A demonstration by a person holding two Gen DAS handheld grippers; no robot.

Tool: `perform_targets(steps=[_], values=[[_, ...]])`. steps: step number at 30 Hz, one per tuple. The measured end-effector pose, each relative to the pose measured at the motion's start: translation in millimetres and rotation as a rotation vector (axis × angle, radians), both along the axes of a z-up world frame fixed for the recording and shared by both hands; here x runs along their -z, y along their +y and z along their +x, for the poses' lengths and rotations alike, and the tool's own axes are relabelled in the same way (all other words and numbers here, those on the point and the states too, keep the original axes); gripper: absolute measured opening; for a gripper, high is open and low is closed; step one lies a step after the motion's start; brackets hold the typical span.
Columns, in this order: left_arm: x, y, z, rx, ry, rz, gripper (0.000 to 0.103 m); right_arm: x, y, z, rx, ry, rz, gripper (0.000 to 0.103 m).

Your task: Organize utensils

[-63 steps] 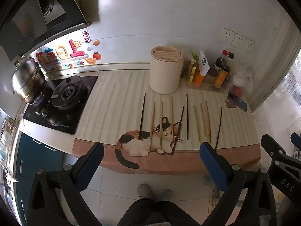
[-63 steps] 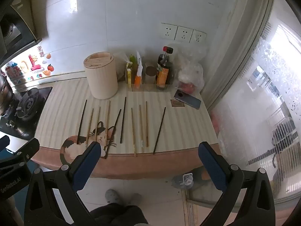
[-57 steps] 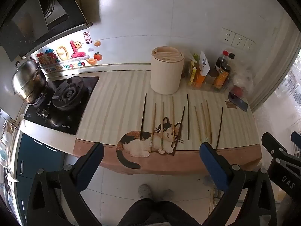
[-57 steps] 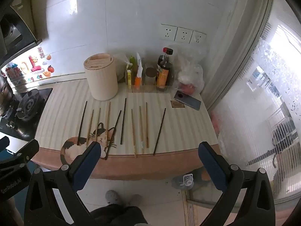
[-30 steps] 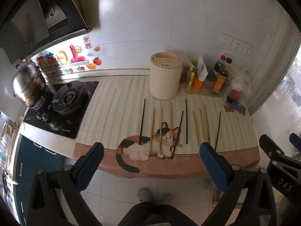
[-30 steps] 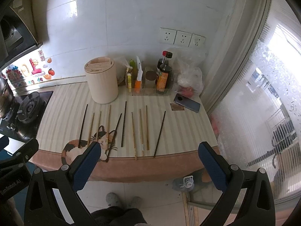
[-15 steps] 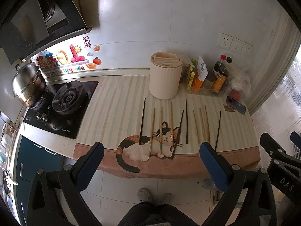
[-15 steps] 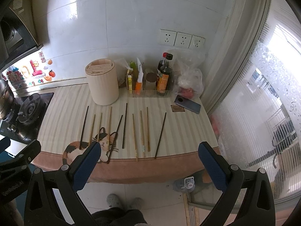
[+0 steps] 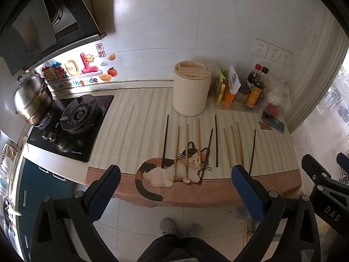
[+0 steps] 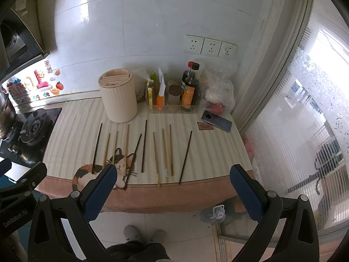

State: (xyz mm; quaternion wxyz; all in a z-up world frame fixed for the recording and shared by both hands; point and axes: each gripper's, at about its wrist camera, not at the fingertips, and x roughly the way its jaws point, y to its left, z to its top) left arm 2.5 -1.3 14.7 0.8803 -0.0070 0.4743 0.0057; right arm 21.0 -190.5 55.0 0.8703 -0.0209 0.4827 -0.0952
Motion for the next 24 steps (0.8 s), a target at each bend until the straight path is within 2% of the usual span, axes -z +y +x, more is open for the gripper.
perform_targets(steps=[24], values=[[-6.4,0.2,1.3,0.007,-0.01,0.002,0.103,-3.0,1.2,0.3,0.0,-0.007,0.003,0.103]])
